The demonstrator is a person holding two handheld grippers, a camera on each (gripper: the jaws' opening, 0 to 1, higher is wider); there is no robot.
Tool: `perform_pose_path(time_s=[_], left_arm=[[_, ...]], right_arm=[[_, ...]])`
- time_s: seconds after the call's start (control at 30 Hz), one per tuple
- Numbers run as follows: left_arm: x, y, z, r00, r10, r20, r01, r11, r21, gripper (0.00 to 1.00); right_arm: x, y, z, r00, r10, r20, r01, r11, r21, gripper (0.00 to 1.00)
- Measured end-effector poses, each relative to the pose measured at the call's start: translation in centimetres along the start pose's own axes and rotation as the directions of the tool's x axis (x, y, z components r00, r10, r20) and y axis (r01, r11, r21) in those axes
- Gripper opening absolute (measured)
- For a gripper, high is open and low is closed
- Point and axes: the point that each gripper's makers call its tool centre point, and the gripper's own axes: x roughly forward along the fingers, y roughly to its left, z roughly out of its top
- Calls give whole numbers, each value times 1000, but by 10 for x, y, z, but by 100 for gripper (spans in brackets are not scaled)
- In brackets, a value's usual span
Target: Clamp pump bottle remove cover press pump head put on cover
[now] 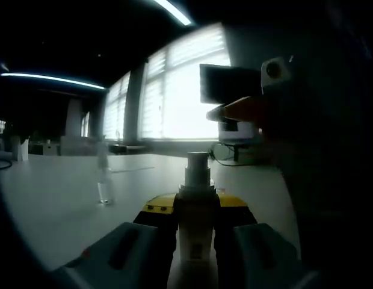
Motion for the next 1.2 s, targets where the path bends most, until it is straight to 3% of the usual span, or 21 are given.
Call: perform_pose_path(time_s=[0.2,0.27,0.4,0.6,0.77,1.03,1.13,1.2], left_arm=[[0,0,0,1000,-2,-1,2,1000,-9,14],[0,-1,0,1000,-3,-2,3,1000,-14,14],[0,-1,0,1000,-4,-2,4,1000,-11,14],[0,0,0,1000,-5,0,5,1000,-6,14],[1,-1,0,1000,-8,1,8,1000,-2,14],[1,-1,0,1000,-10,1,10,1000,-2,14],[1,-1,0,1000,-10,1,10,1000,-3,14],[0,-1,0,1000,-9,1,9,1000,-2,14]], right_arm=[[8,6,-5,995,63,-74,-64,998,-13,14],[8,7,-6,990,74,-118,-83,993,-80,14],[9,8,-3,982,89,-166,-111,985,-131,12],[14,12,-1,966,133,-221,-166,976,-140,8],[20,15,-5,943,155,-295,-217,957,-193,8],[22,18,7,900,205,-385,-308,923,-230,8],[25,21,11,883,237,-405,-352,905,-238,8],[25,28,10,858,268,-439,-410,871,-269,8]])
